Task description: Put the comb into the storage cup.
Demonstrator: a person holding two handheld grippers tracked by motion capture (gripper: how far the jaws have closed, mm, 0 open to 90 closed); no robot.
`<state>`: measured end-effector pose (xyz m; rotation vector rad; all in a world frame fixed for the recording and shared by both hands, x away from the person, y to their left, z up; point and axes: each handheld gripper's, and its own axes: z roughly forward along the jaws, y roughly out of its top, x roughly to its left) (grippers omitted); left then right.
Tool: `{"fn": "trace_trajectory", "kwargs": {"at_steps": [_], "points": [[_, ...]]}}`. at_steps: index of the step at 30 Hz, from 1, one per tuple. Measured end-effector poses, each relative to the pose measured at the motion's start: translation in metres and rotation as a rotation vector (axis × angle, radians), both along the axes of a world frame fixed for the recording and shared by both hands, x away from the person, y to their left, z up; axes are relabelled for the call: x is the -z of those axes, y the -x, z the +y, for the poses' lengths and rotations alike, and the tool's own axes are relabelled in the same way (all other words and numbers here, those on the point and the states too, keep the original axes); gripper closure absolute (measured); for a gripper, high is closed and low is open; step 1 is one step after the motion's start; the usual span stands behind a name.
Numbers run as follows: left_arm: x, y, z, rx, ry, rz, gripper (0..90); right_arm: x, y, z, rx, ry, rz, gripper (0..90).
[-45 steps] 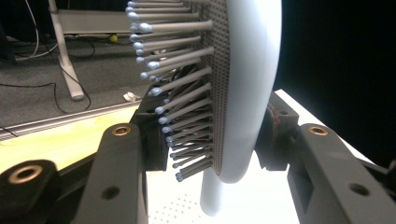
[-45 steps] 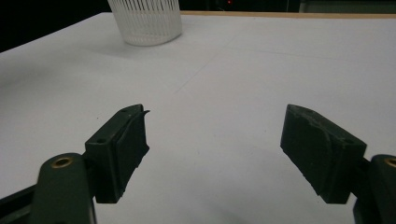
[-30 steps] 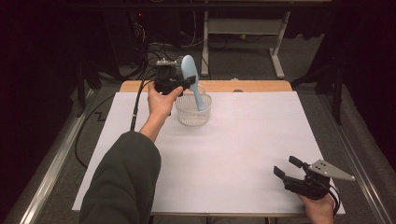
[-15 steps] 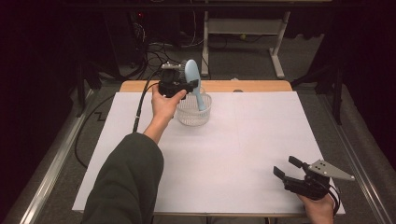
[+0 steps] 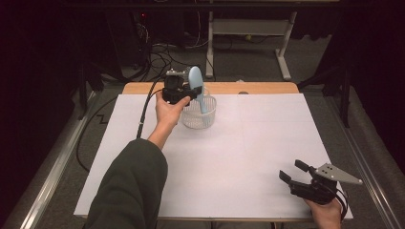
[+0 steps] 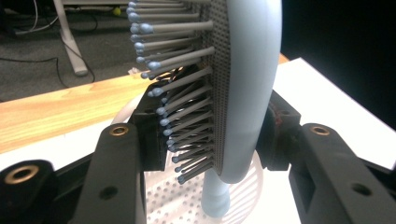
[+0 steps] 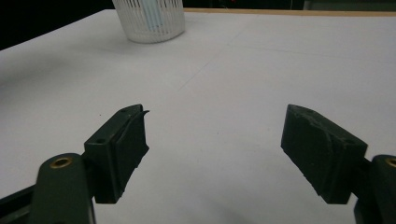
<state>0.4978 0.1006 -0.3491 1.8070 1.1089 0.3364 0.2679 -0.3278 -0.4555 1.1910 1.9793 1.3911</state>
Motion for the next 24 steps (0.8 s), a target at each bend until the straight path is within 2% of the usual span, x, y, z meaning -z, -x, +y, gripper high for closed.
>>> {"fn": "trace_trajectory", "kwargs": {"at_steps": [8, 17, 24], "points": [[0.003, 0.0, -0.006, 0.001, 0.0, -0.003, 53.2, 0.0, 0.0, -0.001, 0.002, -0.001, 0.0, 22.8], [0.009, -0.001, -0.004, -0.014, 0.012, 0.01, 53.0, 0.0, 0.0, -0.001, 0.002, -0.003, -0.001, 22.8], [0.011, 0.0, -0.004, -0.015, 0.005, 0.003, 52.7, 0.0, 0.0, -0.001, 0.002, -0.003, 0.001, 22.9]]}}
